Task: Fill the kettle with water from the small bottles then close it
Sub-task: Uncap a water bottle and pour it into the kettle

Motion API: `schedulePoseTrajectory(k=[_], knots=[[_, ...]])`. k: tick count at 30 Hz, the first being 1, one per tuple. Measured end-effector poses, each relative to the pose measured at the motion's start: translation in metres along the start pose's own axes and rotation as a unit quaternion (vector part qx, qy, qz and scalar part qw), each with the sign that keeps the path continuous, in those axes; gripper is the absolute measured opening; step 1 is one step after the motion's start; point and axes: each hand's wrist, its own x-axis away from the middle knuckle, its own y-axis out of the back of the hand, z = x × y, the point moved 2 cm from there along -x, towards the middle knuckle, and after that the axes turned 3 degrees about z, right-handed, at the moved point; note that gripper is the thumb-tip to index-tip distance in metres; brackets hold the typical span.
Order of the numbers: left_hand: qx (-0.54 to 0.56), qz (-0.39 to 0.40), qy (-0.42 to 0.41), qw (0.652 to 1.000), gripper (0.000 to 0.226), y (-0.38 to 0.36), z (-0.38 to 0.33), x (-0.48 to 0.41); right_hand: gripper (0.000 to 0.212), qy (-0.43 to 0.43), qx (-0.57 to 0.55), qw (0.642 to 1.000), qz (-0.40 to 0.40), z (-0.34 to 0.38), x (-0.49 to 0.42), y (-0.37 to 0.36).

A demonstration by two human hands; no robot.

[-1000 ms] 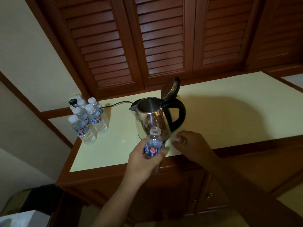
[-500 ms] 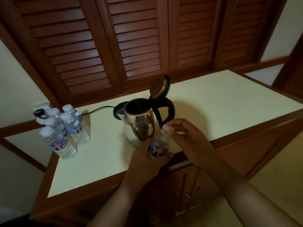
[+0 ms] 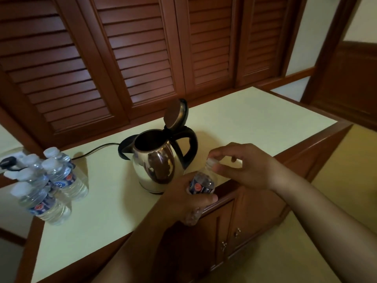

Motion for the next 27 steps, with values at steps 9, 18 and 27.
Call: schedulePoseTrajectory(k=[9, 18, 27], knots=[[-0.064, -0.084, -0.096, 0.99, 0.026, -0.021, -0.014, -0.034, 0.06, -0.018, 0.071, 0.995, -0.071, -0.005, -0.016, 0.019], [-0.211, -0.106, -0.096, 0.967, 0.044, -0.064, -0.028, -0.09, 0.064, -0.24, 0.082, 0.948, -0.189, -0.055, -0.014, 0.042], [-0.1, -0.064, -0.175, 0.977, 0.036, -0.1, -0.028, -0.184, 0.064, -0.209, 0.108, 0.94, -0.247, -0.144, -0.031, 0.096]])
